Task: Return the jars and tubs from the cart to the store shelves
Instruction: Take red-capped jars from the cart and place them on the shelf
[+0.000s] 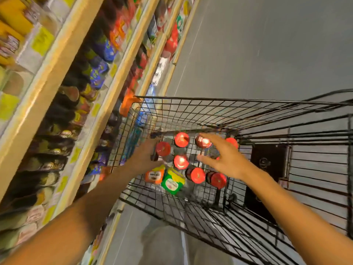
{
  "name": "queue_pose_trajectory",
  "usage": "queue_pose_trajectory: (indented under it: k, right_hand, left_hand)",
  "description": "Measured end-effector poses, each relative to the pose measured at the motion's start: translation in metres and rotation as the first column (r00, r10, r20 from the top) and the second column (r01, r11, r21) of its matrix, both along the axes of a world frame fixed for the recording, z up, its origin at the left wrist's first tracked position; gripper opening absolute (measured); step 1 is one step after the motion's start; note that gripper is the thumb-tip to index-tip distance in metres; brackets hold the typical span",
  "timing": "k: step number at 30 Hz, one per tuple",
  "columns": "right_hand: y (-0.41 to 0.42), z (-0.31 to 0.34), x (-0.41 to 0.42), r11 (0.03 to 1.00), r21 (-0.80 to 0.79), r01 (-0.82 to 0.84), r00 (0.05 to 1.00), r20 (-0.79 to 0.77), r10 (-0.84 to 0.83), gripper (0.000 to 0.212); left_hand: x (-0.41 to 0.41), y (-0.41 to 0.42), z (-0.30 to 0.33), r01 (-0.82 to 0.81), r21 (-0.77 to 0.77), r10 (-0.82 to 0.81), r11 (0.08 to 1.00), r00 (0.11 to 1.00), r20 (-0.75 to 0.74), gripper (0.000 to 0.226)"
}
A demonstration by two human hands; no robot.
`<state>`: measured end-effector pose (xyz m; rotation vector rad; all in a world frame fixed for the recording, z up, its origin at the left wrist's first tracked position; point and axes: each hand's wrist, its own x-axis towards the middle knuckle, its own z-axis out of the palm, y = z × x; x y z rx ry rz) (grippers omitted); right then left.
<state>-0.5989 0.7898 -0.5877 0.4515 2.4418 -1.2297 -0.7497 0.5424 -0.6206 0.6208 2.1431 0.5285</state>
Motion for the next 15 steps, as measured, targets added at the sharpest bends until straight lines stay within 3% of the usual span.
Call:
queue_pose_trajectory:
  k: [5, 9, 15]
  right_hand:
    - [-0.017, -0.048, -0.007, 0.999, -0.037, 0.001, 0.999, 0.045, 0.001, 0.079]
    - [-0.028, -0.079, -0.016, 0.998, -0.055, 0.027, 0.998, 0.058, -0.024, 0.076]
    - [-0.036, -0.105, -0.020, 0.995, -0.081, 0.065, 0.996, 0.061, -0.060, 0.073]
  left_hand:
    - [-0.012, -0.021, -0.077, -0.116, -0.026, 0.118, 0.993, 0.989, 0.094, 0.101]
    - [-0.020, -0.024, -0.129, -0.154, 0.006, 0.152, 0.988, 0.981, 0.117, 0.116]
    - [-0.018, -0.024, -0.181, -0.160, 0.123, 0.145, 0.979, 0.982, 0.125, 0.104]
